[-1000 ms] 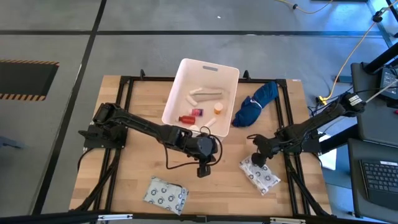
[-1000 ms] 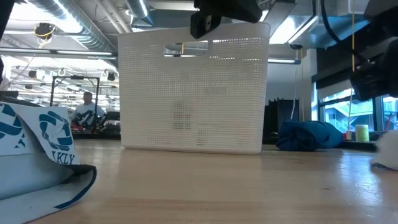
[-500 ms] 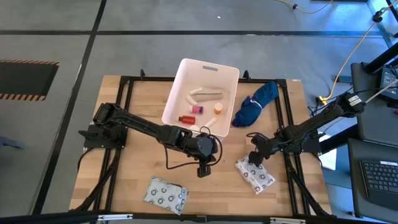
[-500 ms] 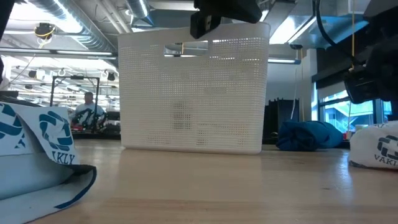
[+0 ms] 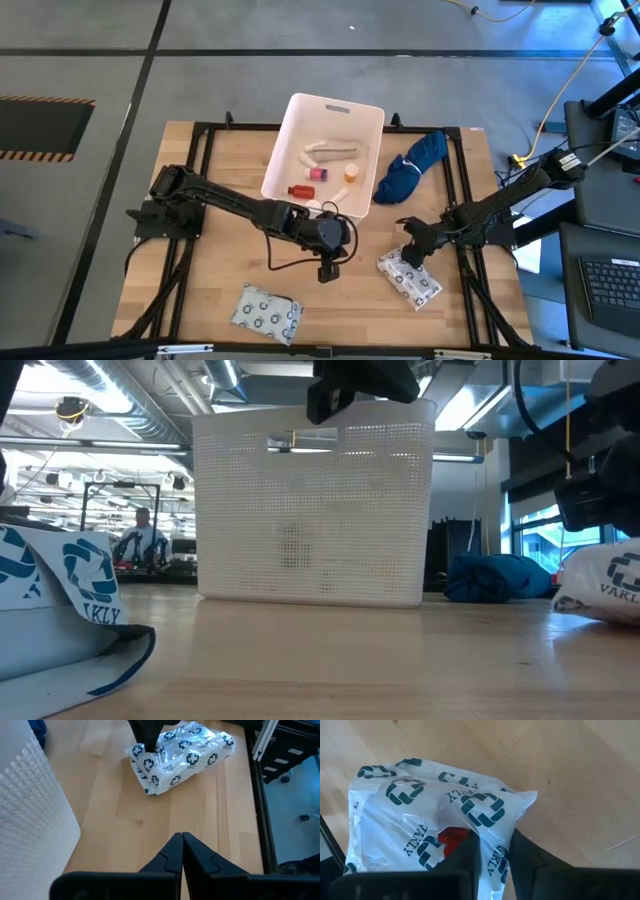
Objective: Pick & place medical supplies in basket/bin
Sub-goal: Put the right white mailer bag into the white basket
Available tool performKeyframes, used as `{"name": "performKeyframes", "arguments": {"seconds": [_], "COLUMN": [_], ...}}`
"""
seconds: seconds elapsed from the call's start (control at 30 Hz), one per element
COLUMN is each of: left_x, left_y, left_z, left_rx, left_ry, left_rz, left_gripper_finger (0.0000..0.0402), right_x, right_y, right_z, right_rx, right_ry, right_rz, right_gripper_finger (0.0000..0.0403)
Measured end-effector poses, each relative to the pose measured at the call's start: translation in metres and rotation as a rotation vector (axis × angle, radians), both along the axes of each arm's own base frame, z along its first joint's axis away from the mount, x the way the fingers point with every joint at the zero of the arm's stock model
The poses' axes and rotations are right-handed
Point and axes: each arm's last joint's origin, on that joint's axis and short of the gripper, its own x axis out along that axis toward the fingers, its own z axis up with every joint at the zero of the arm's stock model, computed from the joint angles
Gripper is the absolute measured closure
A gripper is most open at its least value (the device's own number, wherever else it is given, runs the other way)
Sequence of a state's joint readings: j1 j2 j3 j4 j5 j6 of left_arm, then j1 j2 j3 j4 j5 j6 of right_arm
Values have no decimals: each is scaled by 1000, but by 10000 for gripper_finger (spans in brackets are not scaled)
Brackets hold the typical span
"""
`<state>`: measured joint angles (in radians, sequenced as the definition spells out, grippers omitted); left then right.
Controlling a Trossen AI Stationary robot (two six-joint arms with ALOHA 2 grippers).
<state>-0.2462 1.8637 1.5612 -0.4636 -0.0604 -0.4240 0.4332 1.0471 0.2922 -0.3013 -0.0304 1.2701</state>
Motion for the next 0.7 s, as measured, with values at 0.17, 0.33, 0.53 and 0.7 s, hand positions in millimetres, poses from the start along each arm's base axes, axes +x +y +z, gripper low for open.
{"name": "performKeyframes", "arguments": {"seconds": [0.17, 0.33, 0.53, 0.7], "left_x": [0, 0, 1, -1], "left_y": [0, 2, 5, 6], "left_z": [0, 0, 0, 14], "left_rx": [0, -1, -2, -14], "left_ry": [0, 0, 0, -70], "left_rz": [0, 3, 12, -25], "left_gripper_finger": [399, 397, 399, 400], "right_x": [1, 8, 25, 35], "right_y": [1, 5, 13, 17], "right_z": [1, 14, 47, 83], "right_rx": [9, 8, -14, -79], "right_ry": [-2, -33, -147, -207], "right_rz": [4, 76, 189, 306], "right_gripper_finger": [323, 330, 334, 335]}}
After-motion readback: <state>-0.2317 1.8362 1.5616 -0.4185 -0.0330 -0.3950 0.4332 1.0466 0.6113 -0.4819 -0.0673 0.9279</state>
